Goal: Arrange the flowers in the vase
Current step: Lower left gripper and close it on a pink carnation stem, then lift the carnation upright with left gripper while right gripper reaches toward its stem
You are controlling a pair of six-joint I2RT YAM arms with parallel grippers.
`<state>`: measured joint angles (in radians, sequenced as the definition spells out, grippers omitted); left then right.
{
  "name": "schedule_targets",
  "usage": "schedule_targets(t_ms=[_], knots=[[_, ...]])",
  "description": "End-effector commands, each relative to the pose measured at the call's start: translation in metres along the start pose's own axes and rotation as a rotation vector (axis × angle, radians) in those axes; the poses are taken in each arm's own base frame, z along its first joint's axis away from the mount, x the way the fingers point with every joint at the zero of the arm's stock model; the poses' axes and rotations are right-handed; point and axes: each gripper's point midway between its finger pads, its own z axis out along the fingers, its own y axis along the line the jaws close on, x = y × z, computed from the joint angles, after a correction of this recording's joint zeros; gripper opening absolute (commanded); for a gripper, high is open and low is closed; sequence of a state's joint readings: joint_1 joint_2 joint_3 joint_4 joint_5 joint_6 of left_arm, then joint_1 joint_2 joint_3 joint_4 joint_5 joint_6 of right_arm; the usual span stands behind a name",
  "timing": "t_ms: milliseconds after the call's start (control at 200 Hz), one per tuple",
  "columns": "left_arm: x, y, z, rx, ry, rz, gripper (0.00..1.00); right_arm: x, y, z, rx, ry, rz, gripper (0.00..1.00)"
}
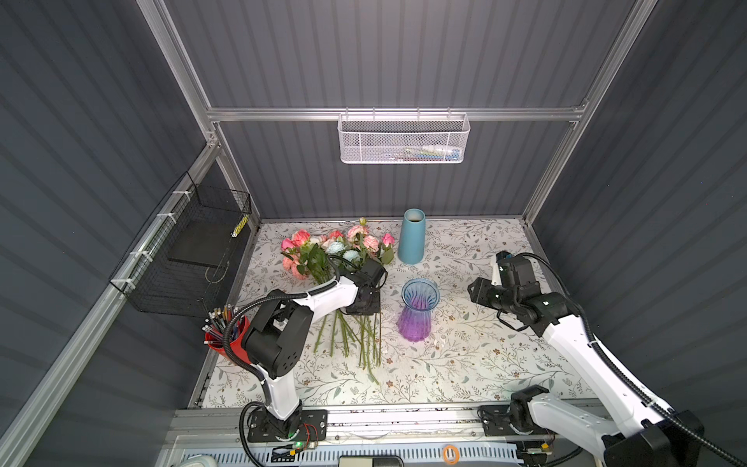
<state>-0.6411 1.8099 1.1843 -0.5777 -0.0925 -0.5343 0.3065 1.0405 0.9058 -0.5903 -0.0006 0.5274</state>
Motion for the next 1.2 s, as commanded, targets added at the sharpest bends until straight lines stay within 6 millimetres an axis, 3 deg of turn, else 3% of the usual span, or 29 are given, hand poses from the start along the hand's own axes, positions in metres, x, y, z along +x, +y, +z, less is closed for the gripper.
schedule_targets(t_ms=[0,240,800,980,1196], knots=[[0.006,-0.005,0.007,0.016,0.026,-0.002,0.14,0.004,-0.003,0.002,0.011,0.001,0.006,0.52],[0.000,0.001,-0.007,-0.015,-0.001,0.010,0.05,0.003,-0.002,-0.001,0.001,-0.007,0.008,0.52],[-0.018,0.008,-0.081,-0.007,-0.145,0.017,0.00,0.000,0.005,-0.004,-0.030,-0.010,0.009,0.52],[-0.028,0.010,-0.122,0.026,-0.269,0.049,0.00,-0.005,0.012,-0.011,-0.058,-0.020,0.005,0.53],[-0.036,0.000,-0.196,0.196,-0.549,0.128,0.00,-0.023,0.034,-0.031,-0.144,-0.059,-0.009,0.53]])
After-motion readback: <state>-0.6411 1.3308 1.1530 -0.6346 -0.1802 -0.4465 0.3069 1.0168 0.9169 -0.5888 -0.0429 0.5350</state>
